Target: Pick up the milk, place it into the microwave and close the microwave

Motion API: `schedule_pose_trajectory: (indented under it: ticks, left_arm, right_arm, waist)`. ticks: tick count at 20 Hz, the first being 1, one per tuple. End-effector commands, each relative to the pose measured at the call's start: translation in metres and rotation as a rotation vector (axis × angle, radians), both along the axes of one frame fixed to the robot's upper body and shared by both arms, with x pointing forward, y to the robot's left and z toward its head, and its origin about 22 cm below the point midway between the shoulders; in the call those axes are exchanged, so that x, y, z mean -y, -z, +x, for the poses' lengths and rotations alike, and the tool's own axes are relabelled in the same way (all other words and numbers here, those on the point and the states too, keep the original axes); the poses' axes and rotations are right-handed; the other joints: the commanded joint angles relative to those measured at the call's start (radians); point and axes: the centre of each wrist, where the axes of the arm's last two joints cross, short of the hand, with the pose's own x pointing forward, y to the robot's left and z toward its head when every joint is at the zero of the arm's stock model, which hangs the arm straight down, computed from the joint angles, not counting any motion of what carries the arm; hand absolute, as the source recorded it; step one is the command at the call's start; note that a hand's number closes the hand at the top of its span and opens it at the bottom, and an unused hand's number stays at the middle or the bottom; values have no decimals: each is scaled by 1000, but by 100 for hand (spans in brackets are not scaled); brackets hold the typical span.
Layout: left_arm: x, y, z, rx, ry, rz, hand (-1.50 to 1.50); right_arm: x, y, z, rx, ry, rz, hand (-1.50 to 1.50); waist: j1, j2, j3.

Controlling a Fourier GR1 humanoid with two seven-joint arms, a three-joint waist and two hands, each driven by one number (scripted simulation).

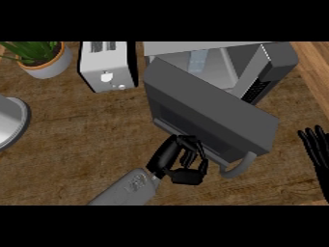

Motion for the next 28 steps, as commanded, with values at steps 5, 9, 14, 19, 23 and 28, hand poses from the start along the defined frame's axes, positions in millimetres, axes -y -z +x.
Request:
schedule_pose_trajectory:
  ticks: [5,9,14,19,23,28]
  left_arm:
    - [21,-26,7,28,-77,-127,150]
    - [25,-46,26,63,-191,-170,150]
    - [24,-49,34,57,-318,-181,150]
    - [32,-74,55,52,-375,-196,-150]
    - [27,-70,61,7,-456,-177,-150]
    - [28,-82,67,4,-522,-262,-150]
  right_arm:
    - [-7,-26,1,8,-134,-6,-150]
    - [-5,-45,9,50,-156,-39,-150]
    - [4,-67,16,89,-155,-85,-150]
    - [11,-90,28,132,-158,-112,-150]
    - [32,-143,33,292,-28,-364,150]
    - [37,-160,38,343,6,-437,150]
  waist:
    - [-53,9,-2]
    - [-70,14,-2]
    - [-97,24,-1]
    - [-115,33,-1]
    - [-147,36,-3]
    - [-145,51,-2]
